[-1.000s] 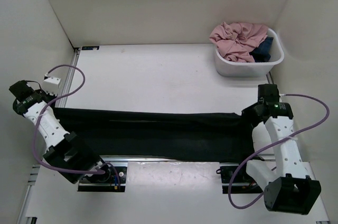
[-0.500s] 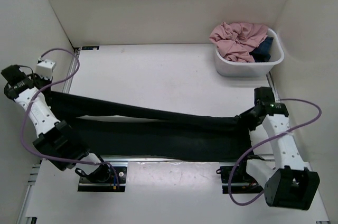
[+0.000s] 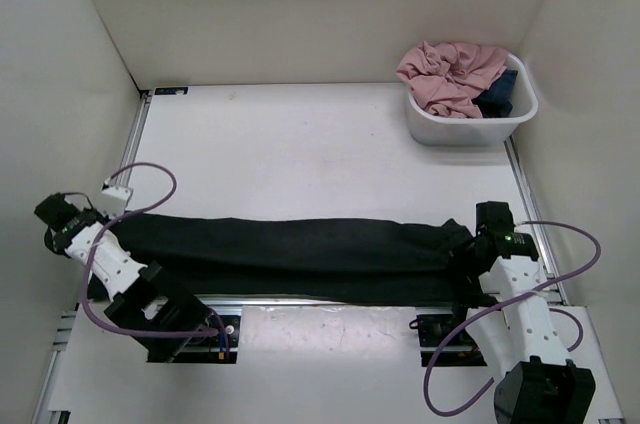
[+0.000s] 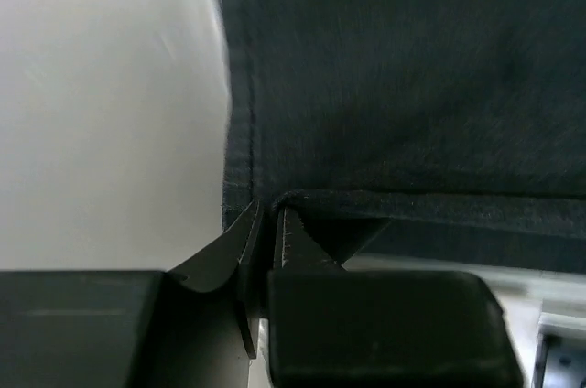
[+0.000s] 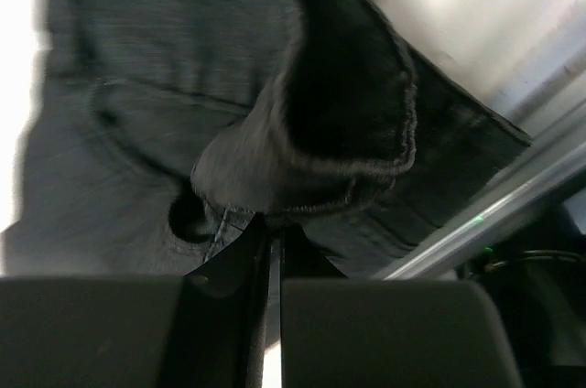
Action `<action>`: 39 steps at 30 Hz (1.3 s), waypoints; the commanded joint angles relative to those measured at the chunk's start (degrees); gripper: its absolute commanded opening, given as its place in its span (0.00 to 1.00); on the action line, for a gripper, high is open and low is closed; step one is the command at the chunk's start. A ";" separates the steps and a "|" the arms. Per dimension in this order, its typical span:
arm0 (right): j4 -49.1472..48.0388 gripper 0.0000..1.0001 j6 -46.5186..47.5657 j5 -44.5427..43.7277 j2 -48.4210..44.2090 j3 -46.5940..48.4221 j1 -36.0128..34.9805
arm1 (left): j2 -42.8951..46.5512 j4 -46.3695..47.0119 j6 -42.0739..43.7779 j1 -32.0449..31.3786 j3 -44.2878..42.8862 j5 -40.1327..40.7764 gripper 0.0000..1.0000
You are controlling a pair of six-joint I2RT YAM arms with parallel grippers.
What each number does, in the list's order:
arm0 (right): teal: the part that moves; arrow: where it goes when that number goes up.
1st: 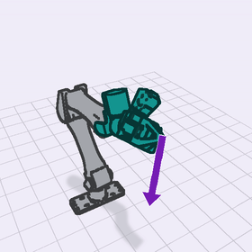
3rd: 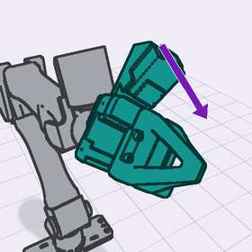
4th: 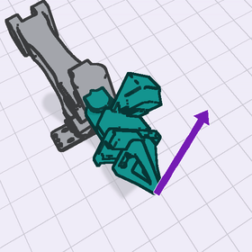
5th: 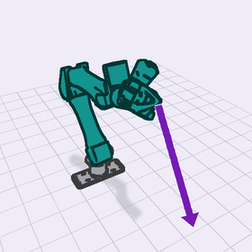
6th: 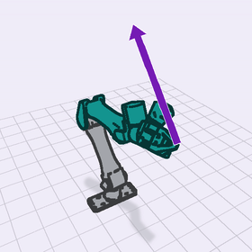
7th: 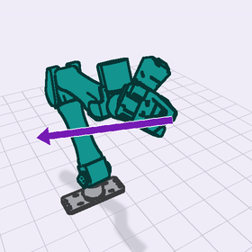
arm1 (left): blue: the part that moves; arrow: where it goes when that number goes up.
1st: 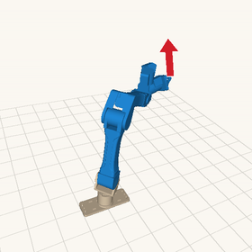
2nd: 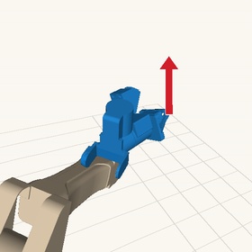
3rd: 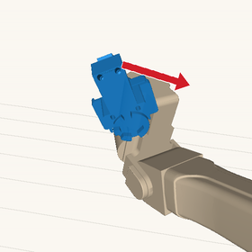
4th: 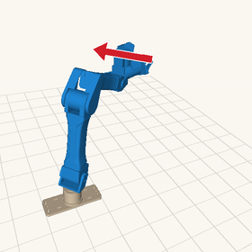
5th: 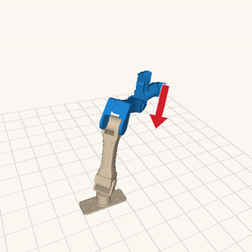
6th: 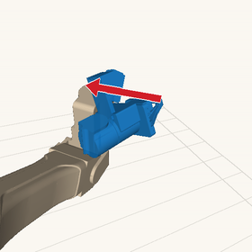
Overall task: Fold and stack the trousers
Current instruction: Fold the trousers
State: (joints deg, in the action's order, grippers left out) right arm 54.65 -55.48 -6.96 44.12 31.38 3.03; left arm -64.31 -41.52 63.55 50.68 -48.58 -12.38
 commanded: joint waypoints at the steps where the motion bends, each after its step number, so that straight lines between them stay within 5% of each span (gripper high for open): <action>1: 2.48 0.00 -0.24 -3.40 -1.48 -1.93 0.49 | 1.74 5.04 8.94 6.17 2.87 5.44 0.14; 13: 5.64 0.00 1.52 -6.93 -2.36 -1.93 0.49 | -1.78 5.66 18.71 15.68 10.69 5.44 0.16; 15: 5.64 0.18 2.30 -5.79 -2.37 -2.72 0.49 | -1.78 6.19 19.42 15.68 11.92 5.97 0.30; 16: 5.64 0.50 2.31 -5.78 -2.37 -3.33 0.49 | -1.78 6.19 19.42 15.68 11.93 6.66 0.37; 17: 5.64 0.59 2.83 -5.17 -2.37 -2.73 0.49 | -2.30 6.19 19.42 15.68 11.93 6.67 0.51; 19: 6.78 0.66 3.63 -6.21 -1.58 -0.89 0.49 | -2.92 6.19 18.11 17.17 10.53 6.67 0.53; 26: 6.17 0.67 12.41 -10.70 1.40 14.23 0.49 | -6.18 4.10 12.21 18.58 -0.36 5.18 0.57; 32: 9.67 0.67 14.53 -13.52 5.36 23.54 -0.74 | 5.39 -0.85 14.94 10.87 1.45 0.61 0.61; 39: 2.05 0.65 13.65 -2.99 2.46 17.33 -0.74 | 5.95 -7.96 15.90 11.02 3.40 8.06 0.61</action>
State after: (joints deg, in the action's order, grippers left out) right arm 60.20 -42.24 -15.14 46.37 51.27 2.55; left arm -56.82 -44.49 78.78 60.51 -47.18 -8.40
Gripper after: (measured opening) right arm 0.647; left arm 0.605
